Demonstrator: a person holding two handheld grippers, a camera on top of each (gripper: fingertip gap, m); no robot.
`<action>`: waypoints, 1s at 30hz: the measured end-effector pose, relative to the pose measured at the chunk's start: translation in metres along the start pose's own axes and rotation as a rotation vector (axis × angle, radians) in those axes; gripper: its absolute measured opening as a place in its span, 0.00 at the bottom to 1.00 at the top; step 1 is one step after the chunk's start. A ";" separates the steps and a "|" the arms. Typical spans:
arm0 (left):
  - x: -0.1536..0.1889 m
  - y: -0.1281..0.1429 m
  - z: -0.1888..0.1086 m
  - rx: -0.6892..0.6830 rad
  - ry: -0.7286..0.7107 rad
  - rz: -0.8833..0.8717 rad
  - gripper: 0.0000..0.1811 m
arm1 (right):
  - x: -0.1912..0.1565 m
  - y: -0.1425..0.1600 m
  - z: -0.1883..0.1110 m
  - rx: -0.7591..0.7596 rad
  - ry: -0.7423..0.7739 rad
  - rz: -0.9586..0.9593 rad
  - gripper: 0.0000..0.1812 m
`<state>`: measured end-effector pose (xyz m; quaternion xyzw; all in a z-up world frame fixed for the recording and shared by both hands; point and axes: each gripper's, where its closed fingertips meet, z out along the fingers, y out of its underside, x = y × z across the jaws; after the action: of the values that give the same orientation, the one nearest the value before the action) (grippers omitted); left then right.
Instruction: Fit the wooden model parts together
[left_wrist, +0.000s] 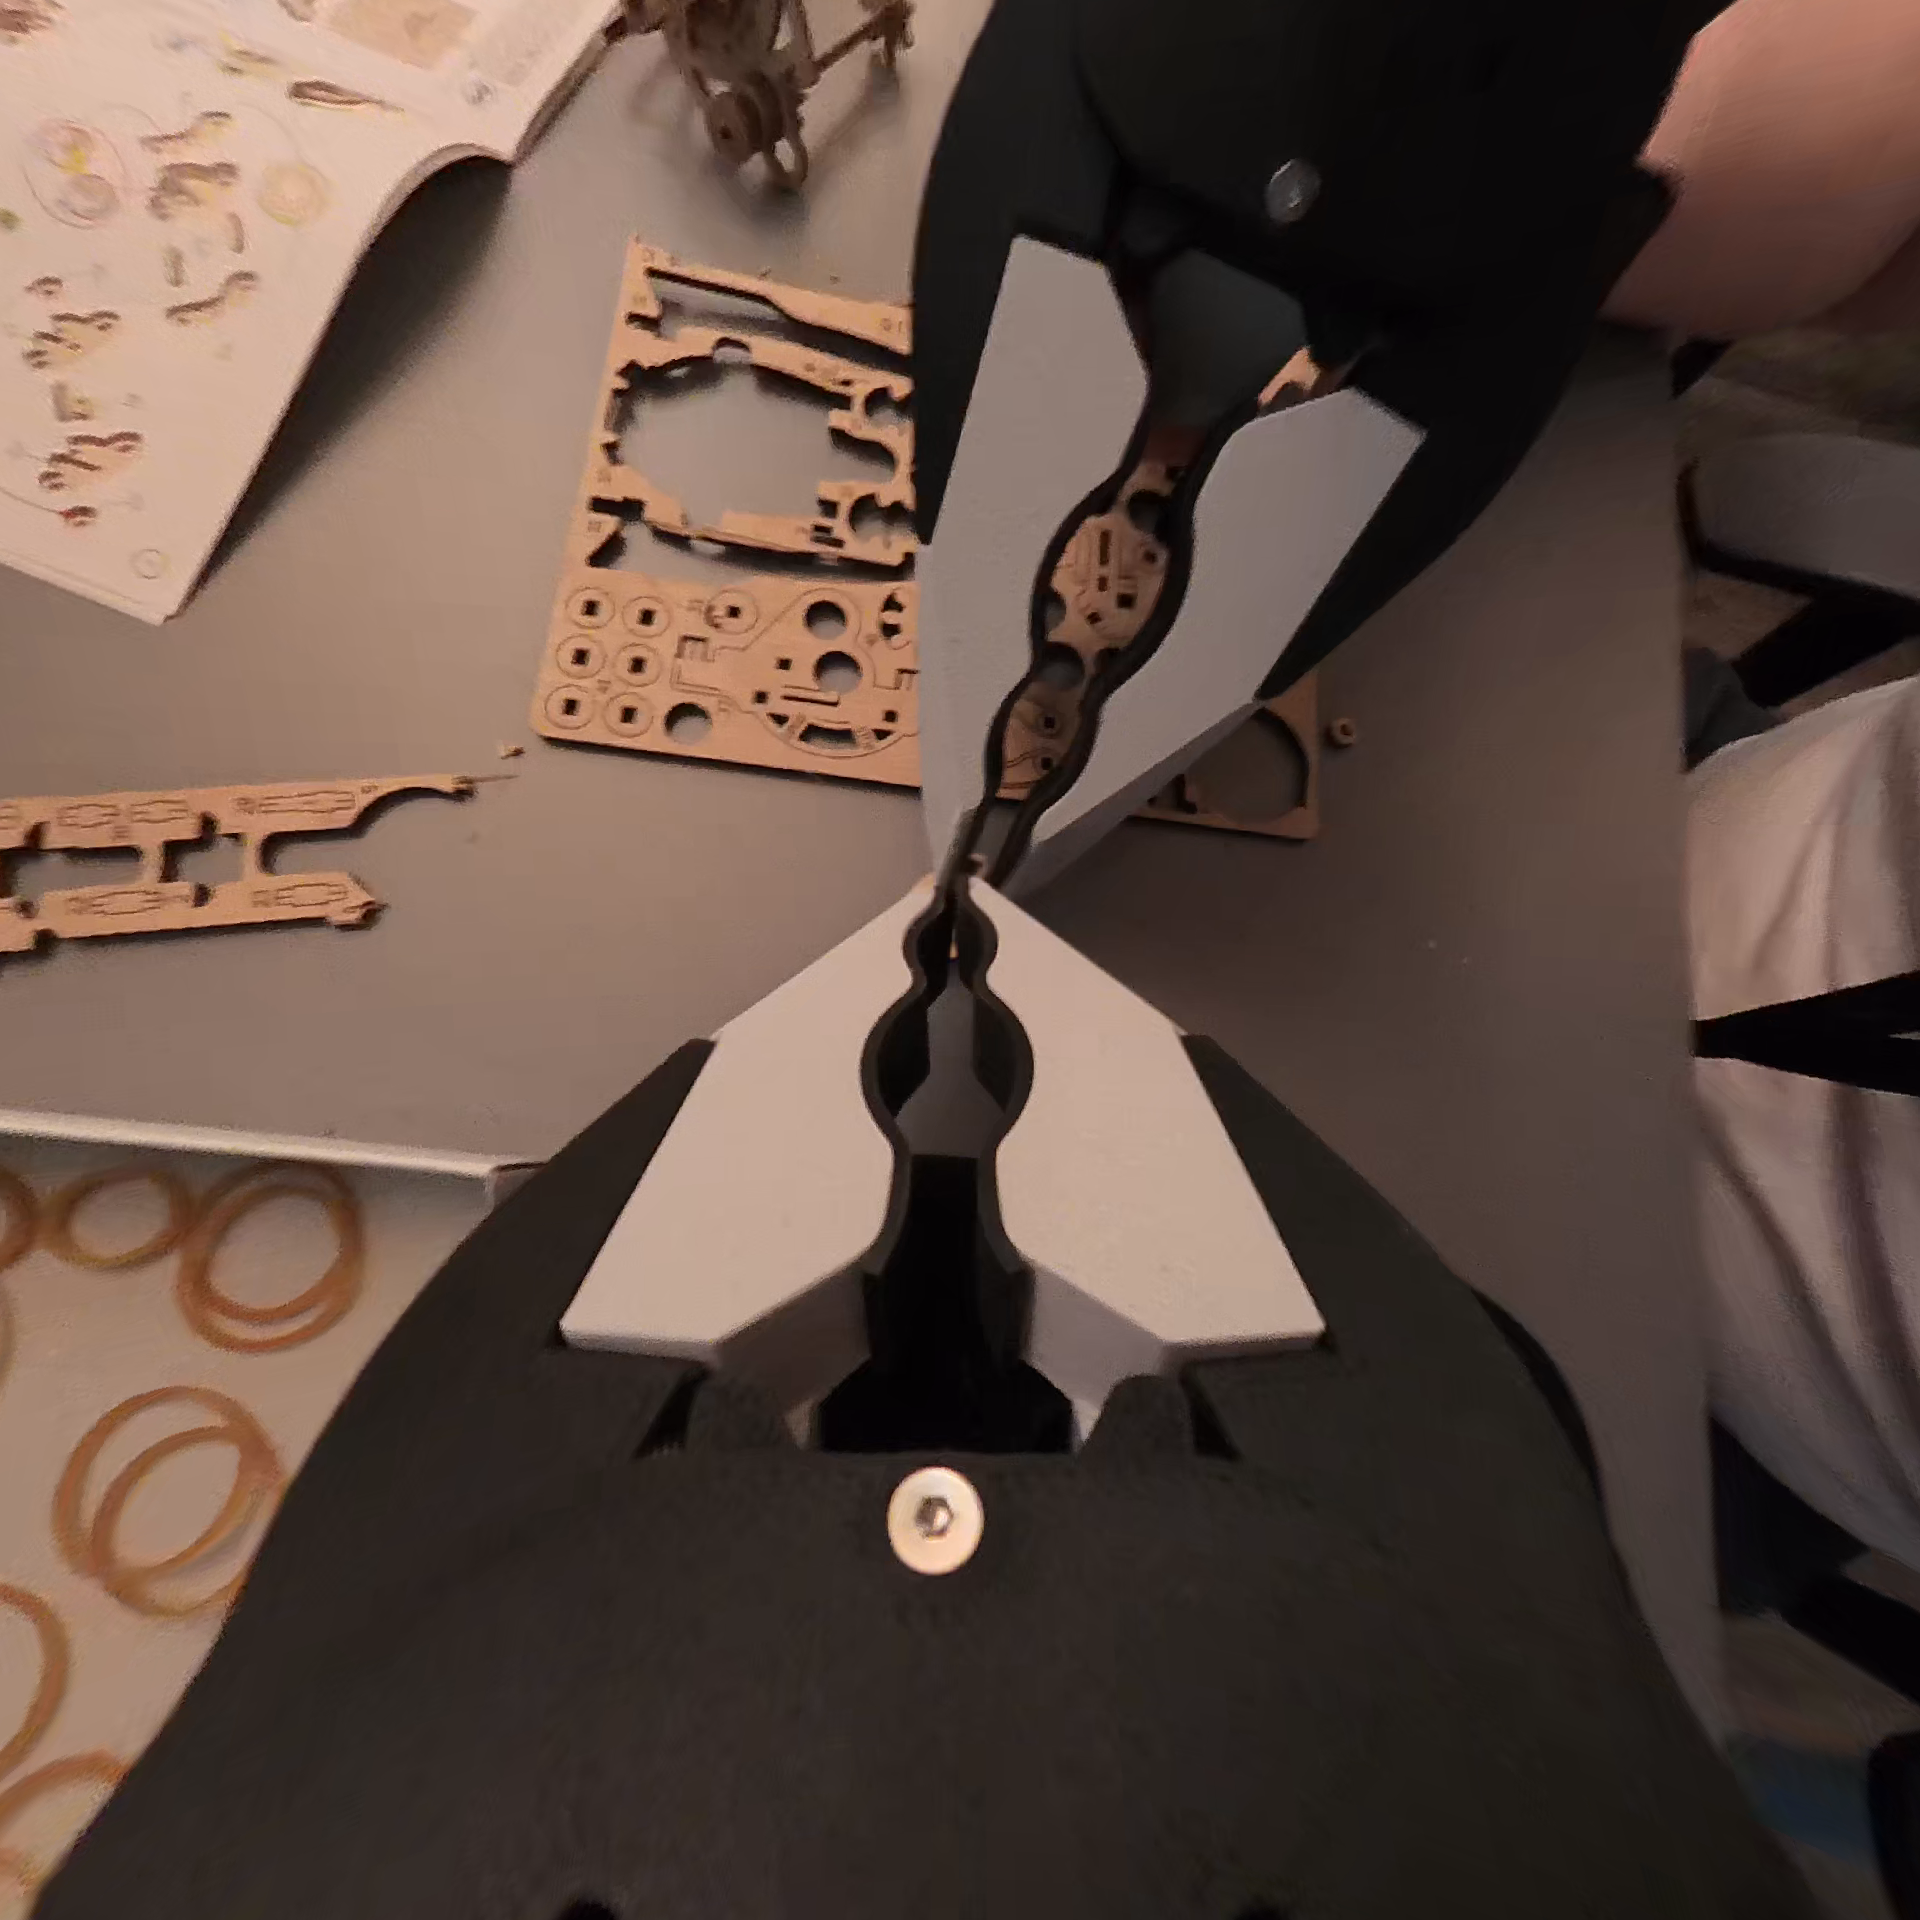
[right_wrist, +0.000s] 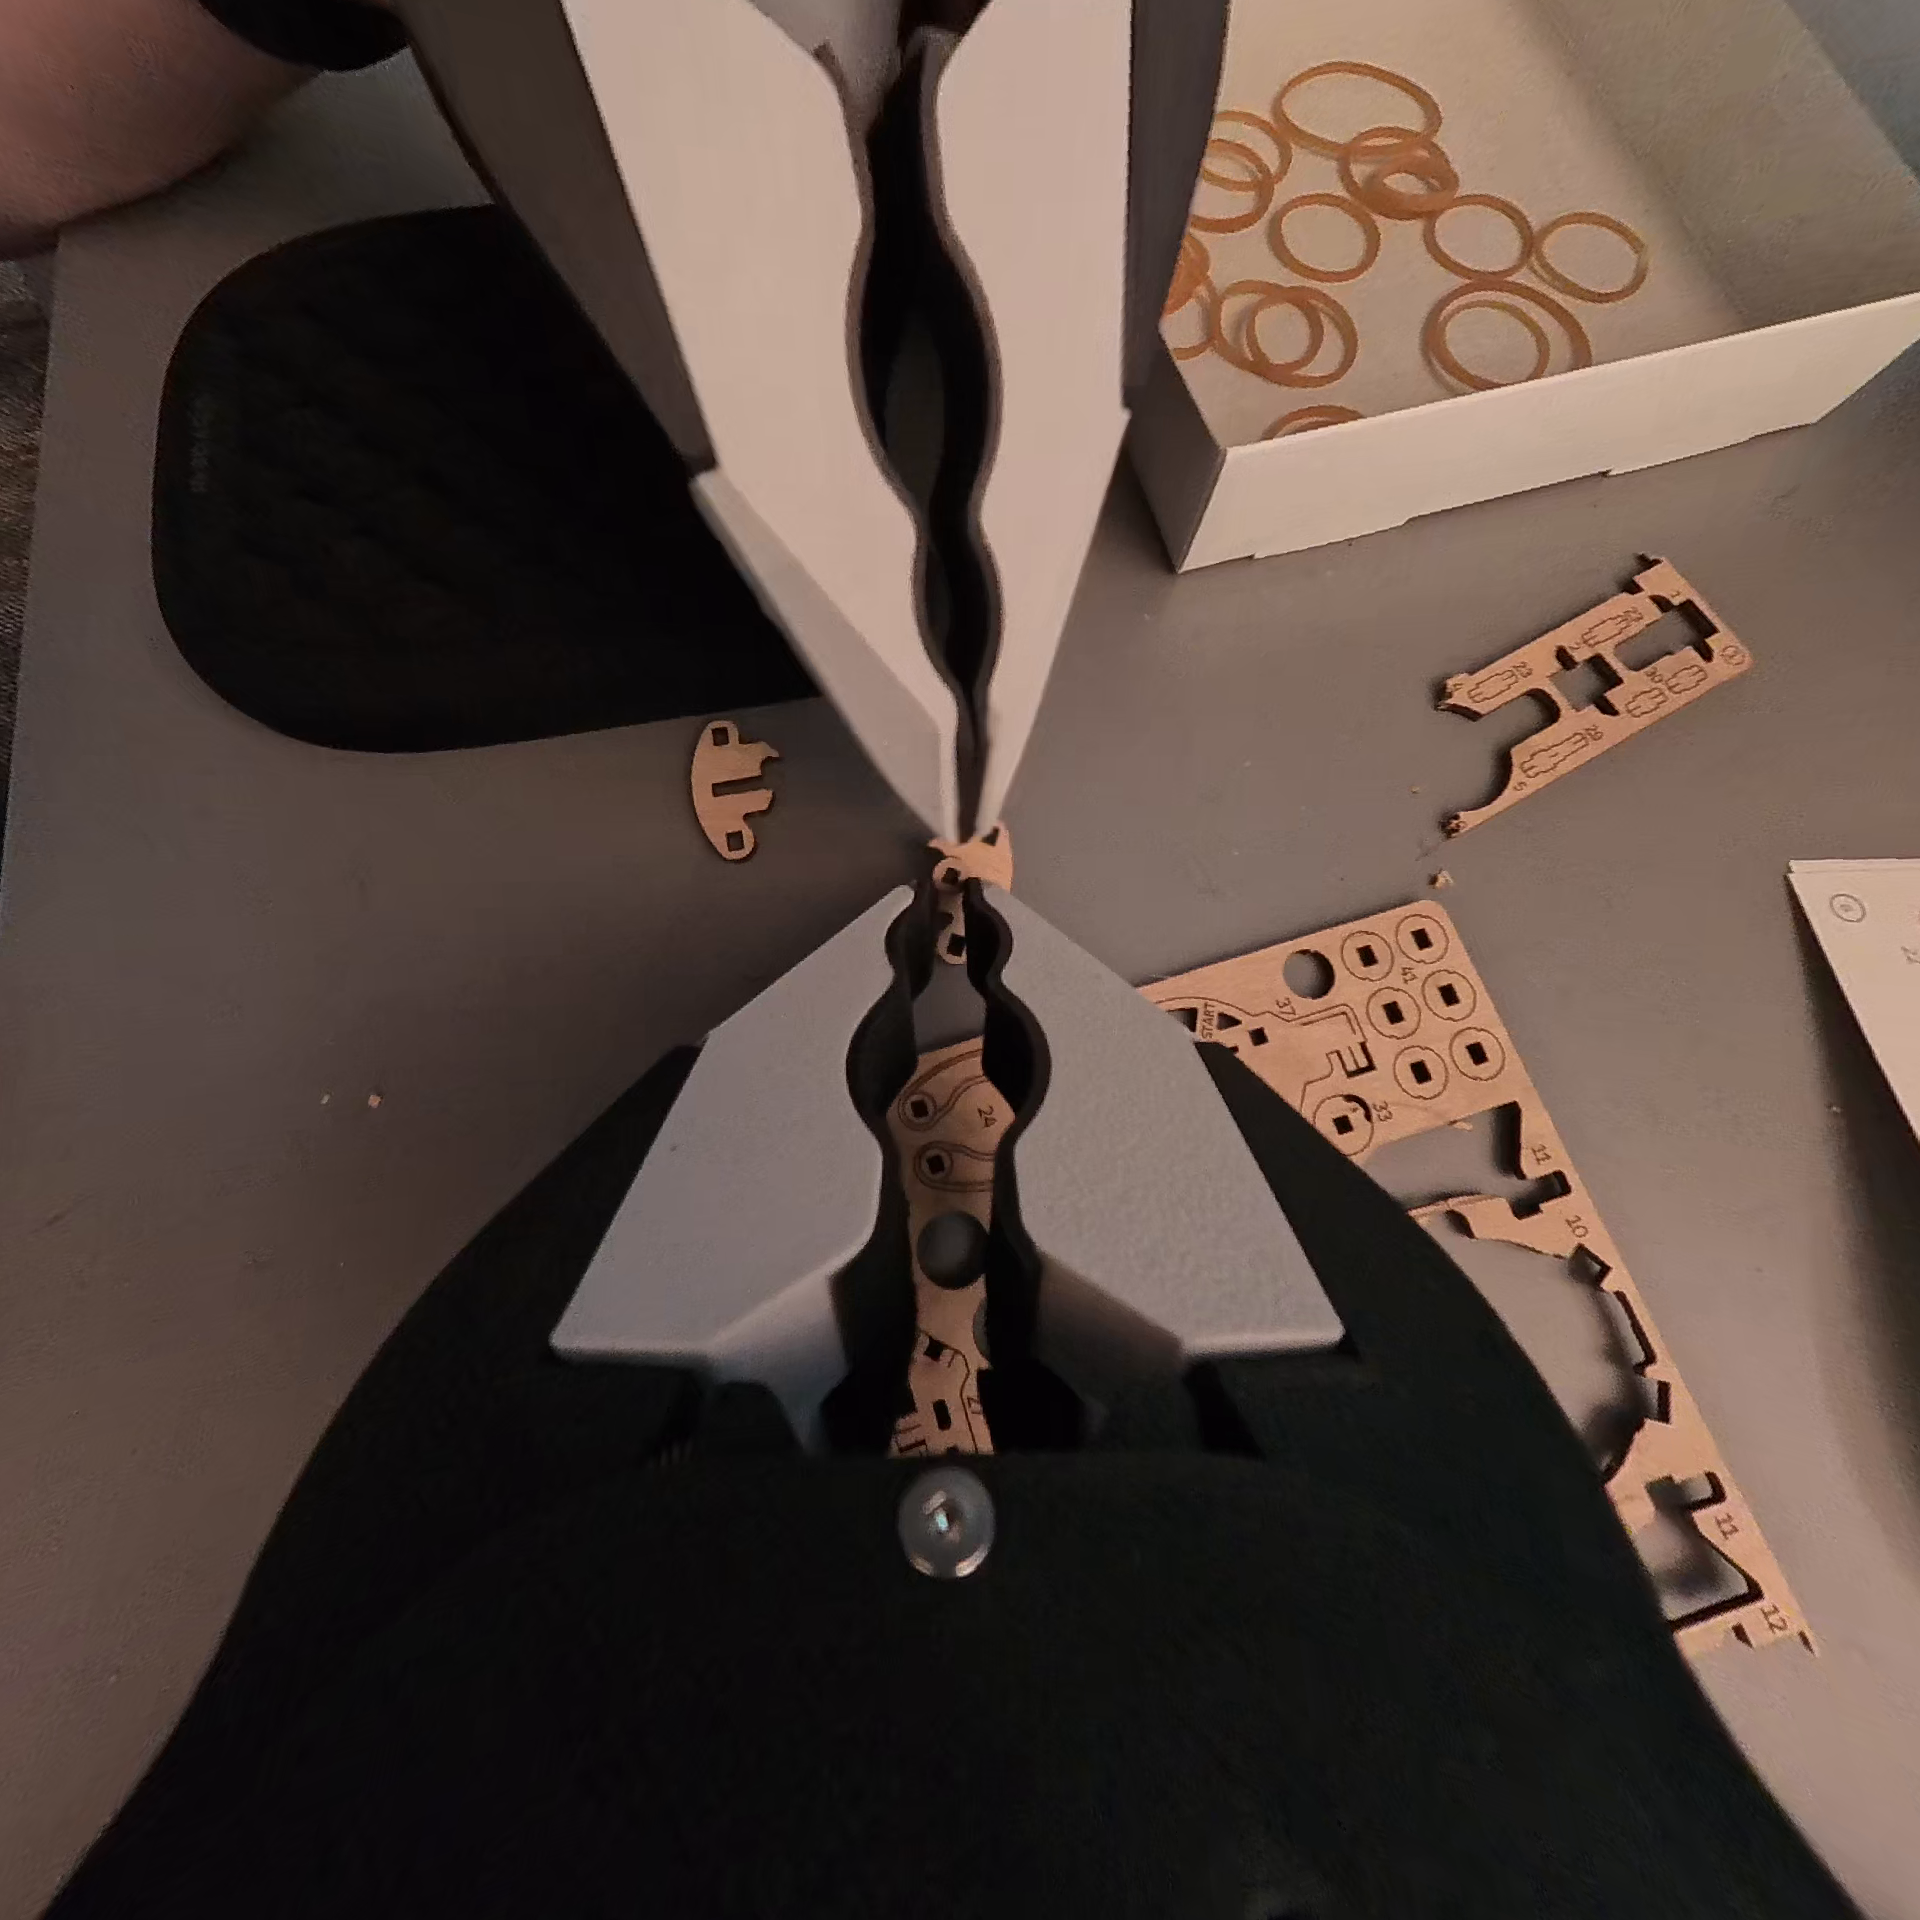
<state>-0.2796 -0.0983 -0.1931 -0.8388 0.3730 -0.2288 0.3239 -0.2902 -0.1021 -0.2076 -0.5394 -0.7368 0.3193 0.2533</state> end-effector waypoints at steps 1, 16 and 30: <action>0.003 0.000 0.001 -0.002 0.024 -0.013 0.00 | 0.000 0.000 0.000 0.000 0.000 0.000 0.02; -0.003 0.007 0.006 -0.028 -0.001 -0.052 0.00 | 0.000 -0.001 0.001 0.004 0.006 -0.006 0.02; -0.003 0.007 0.003 -0.024 0.026 -0.106 0.00 | 0.000 -0.002 0.001 0.010 0.014 -0.018 0.02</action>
<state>-0.2830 -0.0987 -0.2010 -0.8583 0.3347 -0.2520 0.2965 -0.2920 -0.1029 -0.2071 -0.5338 -0.7382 0.3168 0.2642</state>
